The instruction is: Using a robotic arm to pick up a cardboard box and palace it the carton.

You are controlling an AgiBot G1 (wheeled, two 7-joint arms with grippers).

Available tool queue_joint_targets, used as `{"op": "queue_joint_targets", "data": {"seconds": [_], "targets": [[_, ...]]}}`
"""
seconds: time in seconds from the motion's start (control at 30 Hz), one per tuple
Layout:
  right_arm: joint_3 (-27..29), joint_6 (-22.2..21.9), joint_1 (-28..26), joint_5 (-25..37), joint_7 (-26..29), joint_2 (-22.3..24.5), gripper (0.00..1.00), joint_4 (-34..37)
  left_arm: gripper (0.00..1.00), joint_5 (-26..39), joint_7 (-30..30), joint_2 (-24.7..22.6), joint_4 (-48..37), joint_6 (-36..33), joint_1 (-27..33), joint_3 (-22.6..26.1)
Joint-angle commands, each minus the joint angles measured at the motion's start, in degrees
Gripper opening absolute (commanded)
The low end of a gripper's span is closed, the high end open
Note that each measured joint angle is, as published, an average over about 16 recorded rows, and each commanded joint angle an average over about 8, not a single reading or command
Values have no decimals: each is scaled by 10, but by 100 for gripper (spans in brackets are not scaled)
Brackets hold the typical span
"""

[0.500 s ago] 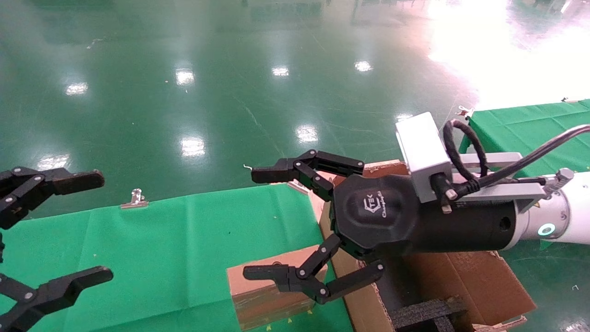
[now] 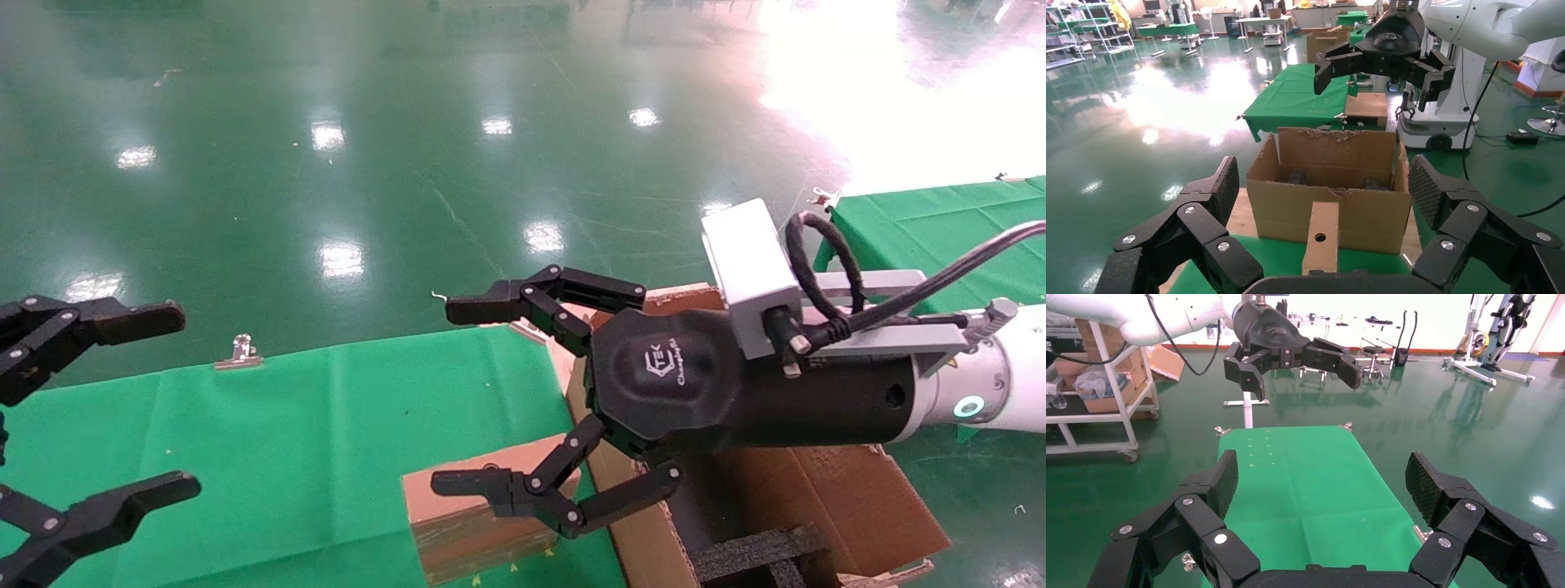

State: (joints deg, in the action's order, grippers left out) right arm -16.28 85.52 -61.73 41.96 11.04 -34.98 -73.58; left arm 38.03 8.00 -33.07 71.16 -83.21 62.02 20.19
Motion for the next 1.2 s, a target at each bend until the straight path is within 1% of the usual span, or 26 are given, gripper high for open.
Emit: {"op": "queue_joint_targets", "data": {"seconds": [0.03,0.13,0.17,0.37,0.5,0.67,0.87,1.03,1.2], "targets": [[0,0,0,0,0,0,100,0,39,0,0,0,0,0,0,0],[0,0,0,0,0,0,100,0,3,0,0,0,0,0,0,0],[0,0,0,0,0,0,100,0,0,0,0,0,0,0,0,0],[-2,1,-1,6,0,2,100,-1,0,0,0,0,0,0,0,0],[-17,7,-16,38,7,4,100,-6,0,0,0,0,0,0,0,0],[-58,21,-62,121,28,-2,100,-11,0,0,0,0,0,0,0,0],[-117,32,-127,241,49,-31,100,-11,0,0,0,0,0,0,0,0],[-162,36,-166,324,47,-63,100,-2,0,0,0,0,0,0,0,0],[-205,40,-196,390,34,-96,100,16,0,0,0,0,0,0,0,0]]}}
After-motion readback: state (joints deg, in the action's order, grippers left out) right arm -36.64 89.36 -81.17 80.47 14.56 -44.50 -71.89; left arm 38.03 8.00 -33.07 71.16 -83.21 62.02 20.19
